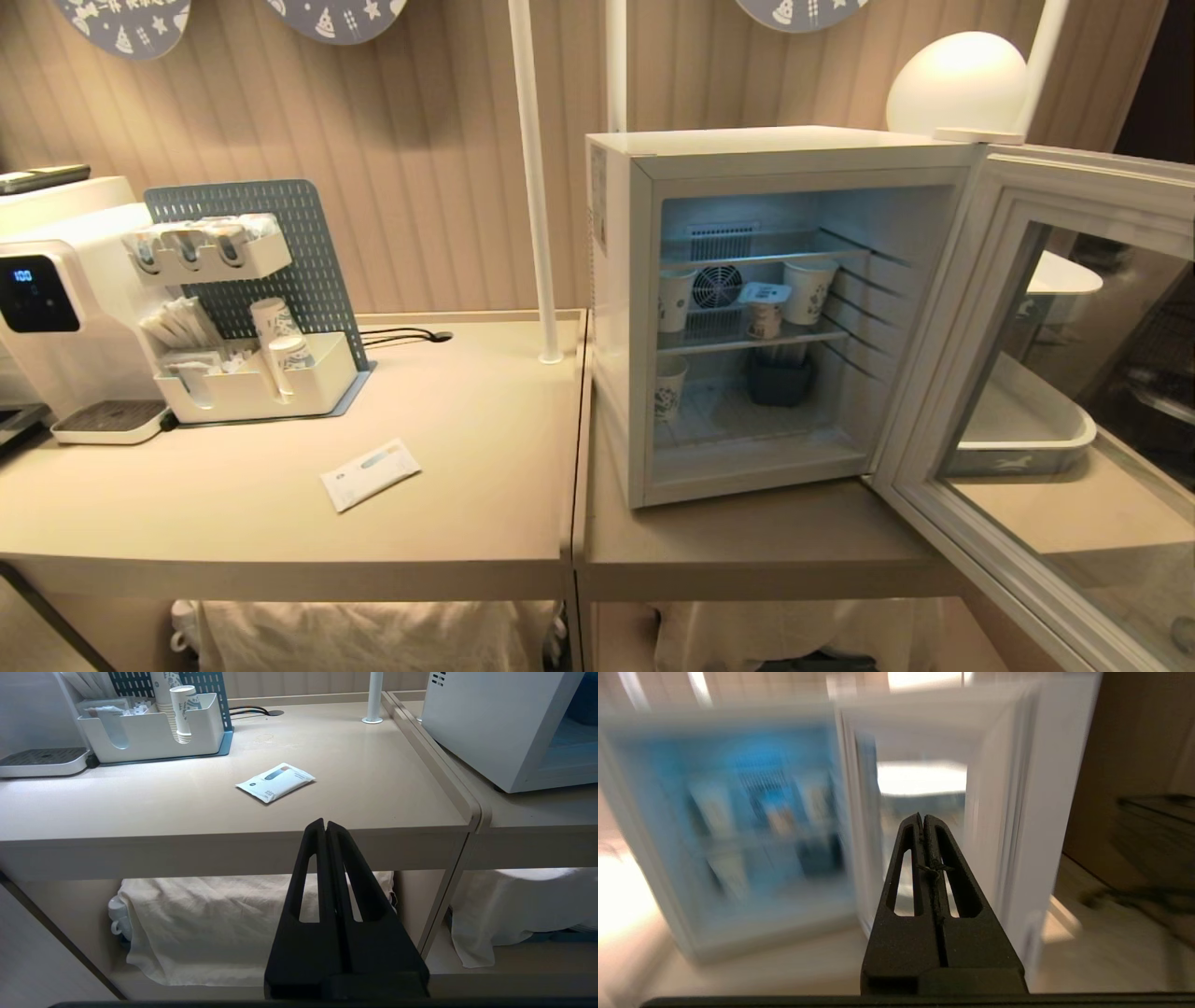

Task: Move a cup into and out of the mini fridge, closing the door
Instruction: Close the freezer door

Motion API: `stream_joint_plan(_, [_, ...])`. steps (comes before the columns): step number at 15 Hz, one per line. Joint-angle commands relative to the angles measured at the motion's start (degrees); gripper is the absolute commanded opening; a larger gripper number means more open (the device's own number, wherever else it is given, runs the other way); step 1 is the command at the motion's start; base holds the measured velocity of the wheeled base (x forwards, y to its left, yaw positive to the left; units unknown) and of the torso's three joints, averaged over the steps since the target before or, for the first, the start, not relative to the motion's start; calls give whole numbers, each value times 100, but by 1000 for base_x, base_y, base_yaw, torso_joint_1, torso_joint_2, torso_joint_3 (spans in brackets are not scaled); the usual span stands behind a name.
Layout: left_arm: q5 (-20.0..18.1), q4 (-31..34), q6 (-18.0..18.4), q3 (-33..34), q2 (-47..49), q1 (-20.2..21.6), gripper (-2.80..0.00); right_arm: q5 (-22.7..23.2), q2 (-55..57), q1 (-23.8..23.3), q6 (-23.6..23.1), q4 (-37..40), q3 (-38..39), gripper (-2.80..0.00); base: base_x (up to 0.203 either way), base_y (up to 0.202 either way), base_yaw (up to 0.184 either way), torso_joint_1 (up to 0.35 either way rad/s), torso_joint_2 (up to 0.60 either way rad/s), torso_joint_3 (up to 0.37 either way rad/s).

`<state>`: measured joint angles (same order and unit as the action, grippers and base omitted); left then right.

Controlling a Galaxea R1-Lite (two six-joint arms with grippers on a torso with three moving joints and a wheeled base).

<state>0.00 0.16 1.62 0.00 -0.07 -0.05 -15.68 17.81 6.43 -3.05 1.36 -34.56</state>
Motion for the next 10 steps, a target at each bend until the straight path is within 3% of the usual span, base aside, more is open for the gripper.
stream_joint_plan(1, [0,2,2,9,7,-2,-280,-10,-114,-180,270,-164,-34,-280,0,0,0,0,0,0])
stream_joint_plan(2, [0,2,5,9,7,-4,-280,37,-92,-527,377,30,-104,-280,0,0,0,0,0,0])
stream_joint_plan(4, [0,1,-1,9,7,-2,-280,836,-132,-1009,673,284,-63,-280,0,0,0,0,0,0])
stream_joint_plan(6, [0,2,5,9,7,-4,-280,1057,-168,-1022,961,86,480,-280,0,0,0,0,0,0])
stream_joint_plan(8, [0,2,0,9,7,4,-280,1839,-175,-1028,1099,-461,899,-280,0,0,0,0,0,0])
stream_joint_plan(10, [0,2,5,9,7,4,-280,2478,-271,-976,1569,-43,833,-280,0,0,0,0,0,0])
